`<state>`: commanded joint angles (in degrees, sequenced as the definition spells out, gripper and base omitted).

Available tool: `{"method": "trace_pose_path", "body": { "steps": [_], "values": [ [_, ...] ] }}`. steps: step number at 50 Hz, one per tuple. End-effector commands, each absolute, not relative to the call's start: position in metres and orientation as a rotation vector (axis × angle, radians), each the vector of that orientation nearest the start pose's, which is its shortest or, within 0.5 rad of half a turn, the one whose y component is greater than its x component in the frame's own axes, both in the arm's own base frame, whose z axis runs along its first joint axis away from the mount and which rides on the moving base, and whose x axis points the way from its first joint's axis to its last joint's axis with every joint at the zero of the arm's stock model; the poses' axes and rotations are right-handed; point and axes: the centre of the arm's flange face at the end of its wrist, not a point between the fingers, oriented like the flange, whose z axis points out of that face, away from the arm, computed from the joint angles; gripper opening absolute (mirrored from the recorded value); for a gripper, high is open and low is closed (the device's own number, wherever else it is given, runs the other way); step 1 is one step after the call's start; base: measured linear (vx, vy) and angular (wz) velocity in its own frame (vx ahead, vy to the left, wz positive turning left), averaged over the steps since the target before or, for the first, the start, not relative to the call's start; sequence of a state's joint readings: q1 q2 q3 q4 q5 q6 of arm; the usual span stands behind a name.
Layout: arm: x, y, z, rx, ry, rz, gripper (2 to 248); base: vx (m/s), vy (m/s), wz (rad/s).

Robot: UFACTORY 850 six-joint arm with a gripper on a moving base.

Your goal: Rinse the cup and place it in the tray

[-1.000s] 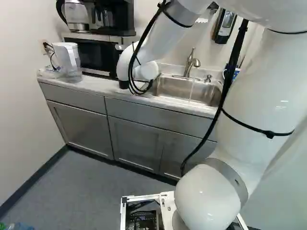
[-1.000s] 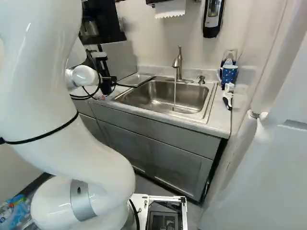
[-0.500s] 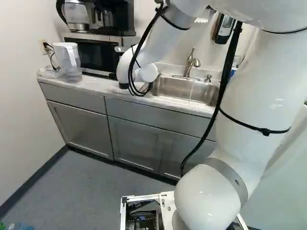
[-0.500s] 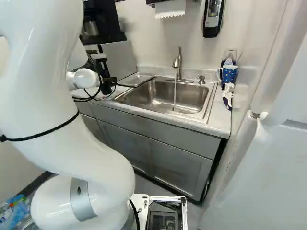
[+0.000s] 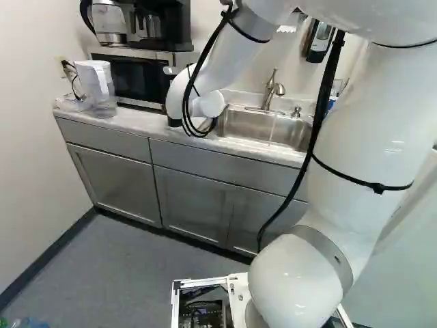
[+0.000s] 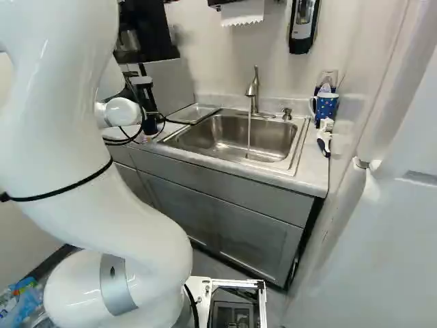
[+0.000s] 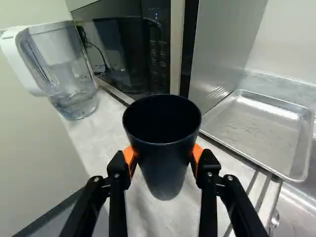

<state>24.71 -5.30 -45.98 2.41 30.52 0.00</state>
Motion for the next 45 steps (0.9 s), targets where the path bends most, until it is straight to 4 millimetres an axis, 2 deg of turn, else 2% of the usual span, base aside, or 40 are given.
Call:
{"method": "trace_pose_path", "body": {
  "steps": [3,4,19,45],
  "values": [
    [0.466,0.213,0.498,-2.325,-0.447,-1.654,132,0.0,0.0,0.0],
    [0.466,0.213,0.498,-2.325,-0.447,-1.654,122,0.0,0.0,0.0],
    [0.466,0.21,0.503,-2.318,-0.44,-1.667,122,0.0,0.0,0.0],
    [0.477,0.172,0.531,-2.309,-0.347,-1.76,122,0.0,0.0,0.0]
  ]
}}
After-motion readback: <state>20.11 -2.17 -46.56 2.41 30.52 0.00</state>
